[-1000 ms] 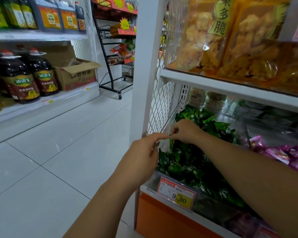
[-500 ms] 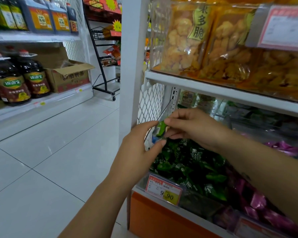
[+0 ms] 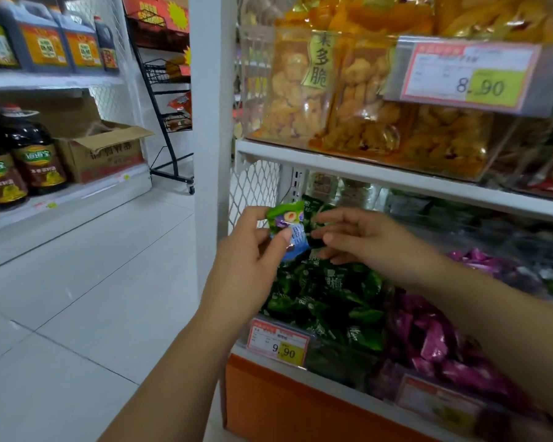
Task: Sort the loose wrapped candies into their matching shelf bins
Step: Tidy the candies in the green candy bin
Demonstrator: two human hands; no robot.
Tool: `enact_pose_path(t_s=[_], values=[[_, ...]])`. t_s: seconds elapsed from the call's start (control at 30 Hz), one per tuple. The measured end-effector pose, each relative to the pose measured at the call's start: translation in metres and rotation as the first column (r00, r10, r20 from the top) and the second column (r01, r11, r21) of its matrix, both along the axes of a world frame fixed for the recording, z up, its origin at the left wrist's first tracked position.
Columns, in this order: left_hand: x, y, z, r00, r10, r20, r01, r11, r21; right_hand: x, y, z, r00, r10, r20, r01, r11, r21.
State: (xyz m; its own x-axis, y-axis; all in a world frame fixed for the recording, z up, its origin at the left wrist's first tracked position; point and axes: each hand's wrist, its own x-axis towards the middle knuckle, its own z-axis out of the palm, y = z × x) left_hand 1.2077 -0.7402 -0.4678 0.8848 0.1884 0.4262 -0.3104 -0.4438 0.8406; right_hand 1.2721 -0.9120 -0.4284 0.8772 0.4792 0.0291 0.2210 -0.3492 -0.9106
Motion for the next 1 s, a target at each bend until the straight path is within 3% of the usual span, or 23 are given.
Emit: enact_pose_path(t_s=[0.17, 0.33, 0.47, 0.67, 0.83, 1.0], values=[[-0.004, -0.055, 0.000, 0.968, -0.238, -0.081, 0.248, 0.957, 0.152, -0.045, -0.055, 0.000, 0.998, -0.054, 0.044, 0.052, 0.997, 0.053], [-0.019, -0.118, 0.004, 0.929, -0.356, -0.104, 0.370, 0.907, 0.203, -0.090, -0.121, -0.005, 0.966, -0.180, 0.183, 0.193, 0.980, -0.051], [-0.026, -0.166, 0.007, 0.878, -0.465, -0.118, 0.479, 0.861, 0.170, -0.115, -0.171, -0.005, 0.916, -0.313, 0.251, 0.351, 0.928, -0.124], [-0.022, -0.217, 0.001, 0.843, -0.520, -0.140, 0.537, 0.798, 0.273, -0.134, -0.258, -0.013, 0.826, -0.509, 0.243, 0.549, 0.823, -0.143], [-0.019, -0.271, -0.003, 0.818, -0.564, -0.115, 0.565, 0.749, 0.347, -0.146, -0.325, -0.019, 0.625, -0.701, 0.344, 0.758, 0.650, -0.052], [-0.011, -0.317, -0.007, 0.839, -0.532, -0.116, 0.513, 0.702, 0.494, -0.155, -0.395, -0.027, 0.294, -0.868, 0.401, 0.937, 0.345, 0.061]])
